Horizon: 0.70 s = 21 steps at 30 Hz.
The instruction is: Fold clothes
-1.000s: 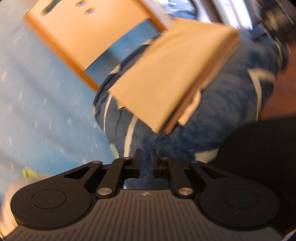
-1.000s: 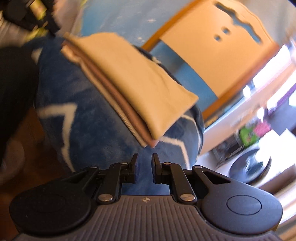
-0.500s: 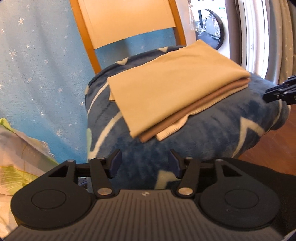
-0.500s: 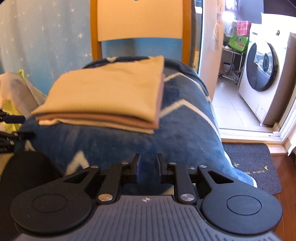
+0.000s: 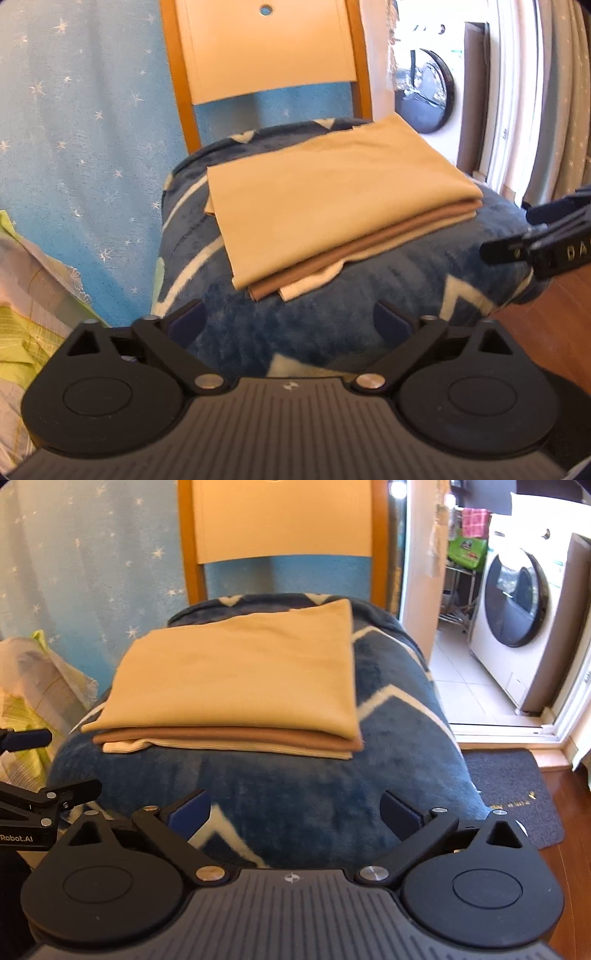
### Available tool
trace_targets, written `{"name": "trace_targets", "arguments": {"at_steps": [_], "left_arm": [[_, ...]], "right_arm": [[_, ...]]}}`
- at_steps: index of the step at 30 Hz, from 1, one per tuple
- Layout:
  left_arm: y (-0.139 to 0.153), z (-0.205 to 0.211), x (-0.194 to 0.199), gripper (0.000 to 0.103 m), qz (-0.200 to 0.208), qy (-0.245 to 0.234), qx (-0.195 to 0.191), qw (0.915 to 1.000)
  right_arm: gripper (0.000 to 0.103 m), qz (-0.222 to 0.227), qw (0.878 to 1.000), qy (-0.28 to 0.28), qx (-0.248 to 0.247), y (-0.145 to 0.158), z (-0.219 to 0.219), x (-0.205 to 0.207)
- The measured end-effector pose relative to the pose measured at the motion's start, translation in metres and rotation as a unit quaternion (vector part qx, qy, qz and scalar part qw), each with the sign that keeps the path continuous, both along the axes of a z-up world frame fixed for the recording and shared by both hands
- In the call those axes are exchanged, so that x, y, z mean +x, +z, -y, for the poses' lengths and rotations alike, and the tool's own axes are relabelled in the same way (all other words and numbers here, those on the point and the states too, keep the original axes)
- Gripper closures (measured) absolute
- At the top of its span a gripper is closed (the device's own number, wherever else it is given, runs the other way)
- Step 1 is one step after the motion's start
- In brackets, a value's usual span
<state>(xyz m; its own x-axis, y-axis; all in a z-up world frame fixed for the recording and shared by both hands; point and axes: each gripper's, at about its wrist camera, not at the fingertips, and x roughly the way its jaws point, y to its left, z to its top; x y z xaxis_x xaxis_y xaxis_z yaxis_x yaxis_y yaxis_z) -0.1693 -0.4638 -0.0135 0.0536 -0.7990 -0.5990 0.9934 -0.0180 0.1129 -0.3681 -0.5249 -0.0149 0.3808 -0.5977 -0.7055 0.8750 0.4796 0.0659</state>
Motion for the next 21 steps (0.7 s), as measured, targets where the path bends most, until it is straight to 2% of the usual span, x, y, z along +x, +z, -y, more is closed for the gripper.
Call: {"name": "trace_targets", "arguments": {"at_steps": [5,10,17,21], "left_arm": [[0.005,-0.002,-0.002,0.001,-0.016,0.019,0.000,0.9997],[0.010,-0.007,-0.007,0.001,-0.013,0.037,0.001,0.9992],[0.025,-0.017,-0.009,0.001,-0.051,0.046,0.001,0.9977],[0.035,-0.025,-0.010,0.001,-0.060,0.052,-0.001,0.9969]], "right_arm": [[0.002,0.002,1.000,0.001,0.001,0.005,0.003,0.001],[0.002,0.014,1.000,-0.007,0.008,0.008,0.000,-0.005],[0.001,0.027,0.999,-0.021,0.025,0.015,-0.010,-0.014],[0.000,0.041,0.998,-0.028,0.028,0.024,-0.019,-0.020]]}}
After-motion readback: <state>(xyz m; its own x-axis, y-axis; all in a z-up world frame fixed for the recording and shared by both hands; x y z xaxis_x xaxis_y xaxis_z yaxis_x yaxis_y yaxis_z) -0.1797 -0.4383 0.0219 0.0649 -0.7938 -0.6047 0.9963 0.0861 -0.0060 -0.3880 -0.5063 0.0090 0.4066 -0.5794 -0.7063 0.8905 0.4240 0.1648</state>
